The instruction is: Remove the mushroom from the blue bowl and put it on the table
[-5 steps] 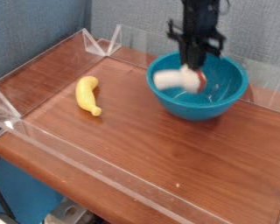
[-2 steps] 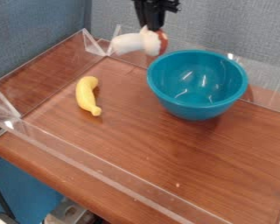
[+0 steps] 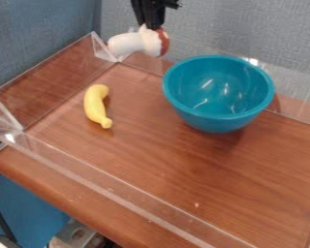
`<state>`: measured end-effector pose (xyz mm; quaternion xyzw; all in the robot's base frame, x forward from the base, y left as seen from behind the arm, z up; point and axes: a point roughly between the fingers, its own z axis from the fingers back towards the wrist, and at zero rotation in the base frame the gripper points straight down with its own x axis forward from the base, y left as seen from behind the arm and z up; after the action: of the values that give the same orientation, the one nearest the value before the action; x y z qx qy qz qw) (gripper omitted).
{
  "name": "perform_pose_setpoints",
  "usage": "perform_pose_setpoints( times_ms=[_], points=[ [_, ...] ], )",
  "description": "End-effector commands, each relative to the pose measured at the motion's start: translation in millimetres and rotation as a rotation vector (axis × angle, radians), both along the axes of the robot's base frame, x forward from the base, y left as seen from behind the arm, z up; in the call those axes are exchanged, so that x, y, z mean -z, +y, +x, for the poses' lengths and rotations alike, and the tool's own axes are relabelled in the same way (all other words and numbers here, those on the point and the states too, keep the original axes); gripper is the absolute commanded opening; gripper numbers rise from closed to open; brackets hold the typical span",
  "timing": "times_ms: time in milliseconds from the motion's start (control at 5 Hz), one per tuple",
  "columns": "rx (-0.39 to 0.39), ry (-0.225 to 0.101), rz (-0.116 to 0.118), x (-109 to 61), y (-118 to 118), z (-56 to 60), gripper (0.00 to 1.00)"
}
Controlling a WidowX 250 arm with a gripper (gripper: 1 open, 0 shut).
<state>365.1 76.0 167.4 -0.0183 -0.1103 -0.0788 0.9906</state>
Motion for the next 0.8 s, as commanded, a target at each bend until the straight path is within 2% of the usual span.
perform_pose_setpoints(
  times_ms=[0, 200, 600],
  points=[
    [-0.009, -0.093, 0.028, -31.5, 13, -5.0, 0.0],
    [-0.015, -0.097, 0.032, -30.4, 21, -3.9, 1.0],
    [-0.016, -0.102, 0.04, -25.8, 33, -1.6, 1.0]
  ],
)
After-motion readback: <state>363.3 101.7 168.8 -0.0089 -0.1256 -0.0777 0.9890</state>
